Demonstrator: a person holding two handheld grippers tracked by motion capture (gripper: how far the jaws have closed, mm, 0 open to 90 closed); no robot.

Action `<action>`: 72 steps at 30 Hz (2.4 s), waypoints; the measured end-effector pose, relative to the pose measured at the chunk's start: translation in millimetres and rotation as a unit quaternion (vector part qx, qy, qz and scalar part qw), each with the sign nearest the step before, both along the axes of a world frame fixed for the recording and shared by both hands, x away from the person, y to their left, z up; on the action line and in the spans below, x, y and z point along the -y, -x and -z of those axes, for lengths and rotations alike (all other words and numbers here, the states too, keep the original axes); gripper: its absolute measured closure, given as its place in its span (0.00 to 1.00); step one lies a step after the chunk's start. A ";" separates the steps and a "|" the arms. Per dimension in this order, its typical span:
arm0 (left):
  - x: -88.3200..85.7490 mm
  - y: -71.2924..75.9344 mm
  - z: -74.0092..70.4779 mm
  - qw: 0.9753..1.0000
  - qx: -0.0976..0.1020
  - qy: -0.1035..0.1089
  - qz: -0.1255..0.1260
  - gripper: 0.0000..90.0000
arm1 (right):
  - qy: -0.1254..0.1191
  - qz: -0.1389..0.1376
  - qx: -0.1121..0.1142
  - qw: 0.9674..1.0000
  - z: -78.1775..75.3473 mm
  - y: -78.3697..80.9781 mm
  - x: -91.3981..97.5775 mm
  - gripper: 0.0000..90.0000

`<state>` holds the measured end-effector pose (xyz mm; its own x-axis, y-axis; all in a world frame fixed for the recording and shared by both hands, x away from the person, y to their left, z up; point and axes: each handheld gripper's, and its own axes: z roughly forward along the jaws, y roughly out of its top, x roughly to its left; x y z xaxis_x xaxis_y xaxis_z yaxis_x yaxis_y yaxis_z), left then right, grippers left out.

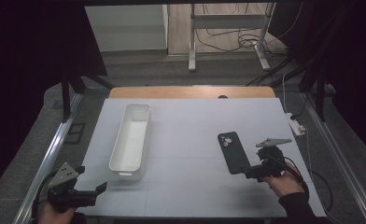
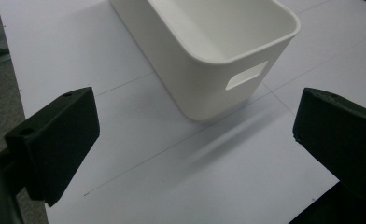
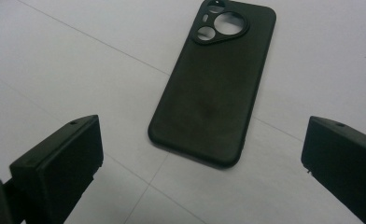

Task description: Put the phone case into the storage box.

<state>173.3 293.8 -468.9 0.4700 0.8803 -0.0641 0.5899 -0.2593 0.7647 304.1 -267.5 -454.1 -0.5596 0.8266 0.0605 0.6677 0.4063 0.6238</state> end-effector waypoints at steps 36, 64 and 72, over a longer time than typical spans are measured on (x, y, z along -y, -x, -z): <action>0.0 -0.8 0.2 1.000 -0.003 0.001 0.001 0.02 | 0.048 -0.011 -0.007 0.999 3.2 -50.9 -34.9 0.00; -0.2 -0.8 0.2 1.000 -0.003 0.001 0.003 0.02 | 0.060 -0.038 -0.048 0.996 5.9 -63.4 -37.0 0.99; -0.2 -0.8 0.3 1.000 -0.003 0.001 0.003 0.02 | 0.061 -0.049 -0.047 0.996 12.5 -59.5 -43.6 0.99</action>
<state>174.1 293.9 -469.2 0.4752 0.8772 -0.0693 0.5933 -0.2613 0.7614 363.7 -224.0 -466.6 -0.6341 0.7730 0.0198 0.6747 0.5406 0.5025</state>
